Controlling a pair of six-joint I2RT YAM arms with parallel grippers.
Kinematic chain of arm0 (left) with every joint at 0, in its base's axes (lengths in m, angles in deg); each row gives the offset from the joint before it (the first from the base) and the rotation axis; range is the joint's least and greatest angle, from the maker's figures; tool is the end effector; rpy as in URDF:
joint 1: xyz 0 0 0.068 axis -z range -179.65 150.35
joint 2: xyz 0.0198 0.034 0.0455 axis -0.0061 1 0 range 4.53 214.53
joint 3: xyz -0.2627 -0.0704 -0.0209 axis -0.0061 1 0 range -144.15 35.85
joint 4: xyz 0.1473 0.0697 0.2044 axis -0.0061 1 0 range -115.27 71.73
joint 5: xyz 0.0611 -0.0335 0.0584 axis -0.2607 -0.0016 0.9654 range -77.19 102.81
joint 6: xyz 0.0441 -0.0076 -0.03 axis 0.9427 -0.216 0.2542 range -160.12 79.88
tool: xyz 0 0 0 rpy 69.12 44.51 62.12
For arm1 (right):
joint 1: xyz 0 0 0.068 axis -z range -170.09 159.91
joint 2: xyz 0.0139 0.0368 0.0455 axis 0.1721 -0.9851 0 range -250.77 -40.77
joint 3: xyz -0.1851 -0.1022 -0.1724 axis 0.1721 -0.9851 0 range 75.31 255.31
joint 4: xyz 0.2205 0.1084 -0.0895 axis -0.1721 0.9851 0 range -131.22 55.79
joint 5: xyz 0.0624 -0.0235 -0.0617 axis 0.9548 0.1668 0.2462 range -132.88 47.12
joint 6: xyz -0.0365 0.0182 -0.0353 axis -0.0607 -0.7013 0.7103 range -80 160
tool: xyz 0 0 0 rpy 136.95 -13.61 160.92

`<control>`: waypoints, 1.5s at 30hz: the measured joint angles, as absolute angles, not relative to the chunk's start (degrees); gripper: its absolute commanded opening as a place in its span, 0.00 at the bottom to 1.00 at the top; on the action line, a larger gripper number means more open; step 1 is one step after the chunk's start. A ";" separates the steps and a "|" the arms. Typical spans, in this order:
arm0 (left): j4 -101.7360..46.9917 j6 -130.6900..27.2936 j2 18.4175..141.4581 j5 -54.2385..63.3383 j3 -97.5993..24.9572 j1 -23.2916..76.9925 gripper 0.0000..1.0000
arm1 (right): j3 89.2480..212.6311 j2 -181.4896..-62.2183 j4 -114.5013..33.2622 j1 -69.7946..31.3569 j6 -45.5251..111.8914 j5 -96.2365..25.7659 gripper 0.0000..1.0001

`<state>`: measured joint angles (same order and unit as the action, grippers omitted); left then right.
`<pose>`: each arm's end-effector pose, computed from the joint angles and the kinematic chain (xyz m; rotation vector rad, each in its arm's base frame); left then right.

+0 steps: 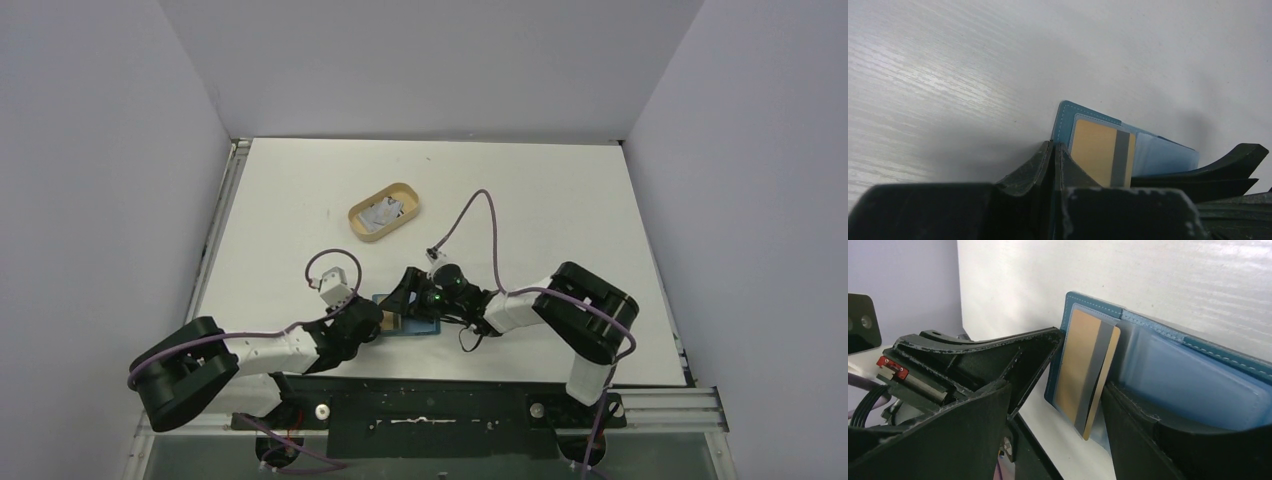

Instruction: Take the credit cards out of the card holder

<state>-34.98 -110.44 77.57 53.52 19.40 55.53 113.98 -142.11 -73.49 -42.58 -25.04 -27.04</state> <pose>0.1316 -0.1484 0.1209 -0.5986 2.0999 -0.3921 0.1939 0.2685 0.1274 0.0742 2.4715 1.3852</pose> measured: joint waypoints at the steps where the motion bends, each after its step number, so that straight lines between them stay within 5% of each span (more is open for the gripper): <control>1: -34.98 -110.44 77.44 53.54 19.49 55.53 0.00 | 113.19 -142.42 -75.50 -42.58 -25.76 -26.54 0.66; 12: -34.33 -110.07 76.50 53.87 19.84 55.40 0.00 | 111.69 -146.92 -88.72 -42.71 -31.07 -20.22 0.54; 35: -34.96 -109.37 76.69 52.60 19.84 54.35 0.00 | 109.89 -137.74 -70.60 -40.66 -24.38 -24.02 0.41; 43: -35.03 -109.28 76.82 52.58 19.73 54.30 0.00 | 107.42 -137.74 -69.68 -39.50 -23.33 -24.44 0.17; 45: -35.16 -109.18 76.98 52.58 19.71 54.28 0.00 | 107.10 -137.74 -69.99 -39.39 -23.29 -24.53 0.02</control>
